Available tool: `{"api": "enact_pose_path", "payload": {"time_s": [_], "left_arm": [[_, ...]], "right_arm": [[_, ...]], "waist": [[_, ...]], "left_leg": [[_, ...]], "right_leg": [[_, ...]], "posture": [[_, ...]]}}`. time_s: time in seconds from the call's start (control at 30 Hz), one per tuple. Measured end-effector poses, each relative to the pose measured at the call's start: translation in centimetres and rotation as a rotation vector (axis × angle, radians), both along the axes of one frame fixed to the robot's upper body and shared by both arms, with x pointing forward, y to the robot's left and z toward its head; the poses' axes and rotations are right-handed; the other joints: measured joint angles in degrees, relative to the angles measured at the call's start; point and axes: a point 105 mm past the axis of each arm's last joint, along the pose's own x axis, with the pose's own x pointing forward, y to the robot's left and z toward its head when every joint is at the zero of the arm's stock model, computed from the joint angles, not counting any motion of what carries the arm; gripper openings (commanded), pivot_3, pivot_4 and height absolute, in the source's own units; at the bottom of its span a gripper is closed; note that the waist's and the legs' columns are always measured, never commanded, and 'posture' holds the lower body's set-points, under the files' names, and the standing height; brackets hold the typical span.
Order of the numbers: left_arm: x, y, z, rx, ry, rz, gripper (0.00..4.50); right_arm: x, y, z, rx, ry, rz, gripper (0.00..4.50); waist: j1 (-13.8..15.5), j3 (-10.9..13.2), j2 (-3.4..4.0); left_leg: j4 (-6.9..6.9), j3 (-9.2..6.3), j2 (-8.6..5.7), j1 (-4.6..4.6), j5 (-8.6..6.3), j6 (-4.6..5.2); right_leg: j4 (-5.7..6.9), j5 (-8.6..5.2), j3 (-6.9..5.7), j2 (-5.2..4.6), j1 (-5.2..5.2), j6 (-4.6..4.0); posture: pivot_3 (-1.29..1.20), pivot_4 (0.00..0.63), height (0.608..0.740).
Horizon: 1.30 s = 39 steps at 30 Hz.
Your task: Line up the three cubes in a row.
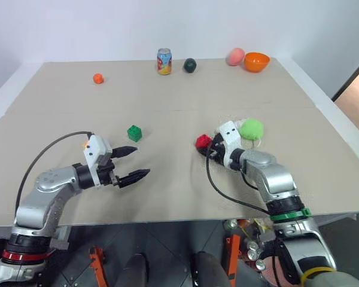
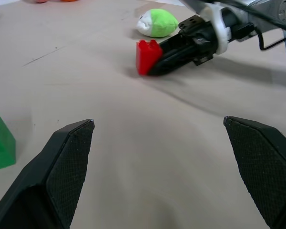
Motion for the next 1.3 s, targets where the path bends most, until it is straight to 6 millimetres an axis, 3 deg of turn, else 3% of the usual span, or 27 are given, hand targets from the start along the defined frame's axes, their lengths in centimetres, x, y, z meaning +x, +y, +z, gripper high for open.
{"api": "enact_pose_path", "payload": {"time_s": [0.2,0.27,0.37,0.5,0.73,1.27,1.3], "left_arm": [[0.0,0.0,0.4,0.011,-0.005,-0.039,4.5],[0.0,-0.1,0.5,0.01,-0.004,-0.04,4.5],[-0.2,-0.1,0.5,0.002,0.002,-0.041,4.5],[-1.1,0.3,0.0,0.004,0.019,-0.02,4.5],[-2.0,2.2,-0.6,0.019,0.048,0.055,4.5],[-1.6,1.7,0.0,0.0,0.023,0.057,4.5],[-1.6,1.6,0.0,-0.003,0.022,0.056,4.5]], "right_arm": [[-2.5,4.9,3.8,-0.186,-0.09,0.599,1.25],[-2.4,5.2,3.8,-0.227,-0.062,0.695,1.25],[-2.3,4.2,1.6,-0.267,0.035,0.752,1.25],[-2.1,2.2,-1.1,-0.324,0.115,0.764,1.25],[-1.0,1.0,-1.3,-0.291,0.093,0.703,1.25],[0.2,-0.5,-1.3,-0.229,0.067,0.569,1.25],[0.2,-0.5,-1.3,-0.229,0.066,0.569,1.75]], "waist": [[-0.78,0.03,0.02],[-0.77,0.03,0.01],[-0.25,0.03,0.0],[-0.12,0.04,0.0],[-0.06,0.04,0.01],[-0.07,0.04,0.01],[-0.07,0.04,0.01]], "left_leg": [[0.02,0.03,0.17,0.15,0.01,-0.01],[0.01,0.02,0.21,0.17,0.01,-0.01],[0.0,0.01,0.2,0.07,0.0,-0.04],[-0.06,0.03,0.2,0.0,-0.05,-0.14],[-0.06,0.03,0.26,0.15,0.07,-0.33],[-0.05,0.03,0.49,0.18,0.2,-0.4],[-0.05,0.03,0.51,0.18,0.2,-0.41]], "right_leg": [[0.01,0.11,-0.01,0.16,0.04,-0.11],[0.01,0.11,-0.01,0.21,0.06,-0.12],[0.0,0.07,-0.01,0.21,0.01,-0.08],[0.0,0.04,0.04,0.21,-0.09,-0.13],[0.01,0.01,0.03,0.27,0.02,-0.41],[0.01,0.18,0.05,0.52,0.04,-0.47],[0.02,0.18,0.05,0.53,0.03,-0.46]], "posture": [[0.0,0.15,0.74],[0.0,0.15,0.74],[0.0,0.15,0.74],[0.0,0.15,0.74],[0.0,0.15,0.74],[0.0,0.15,0.74],[0.0,0.15,0.74]]}}
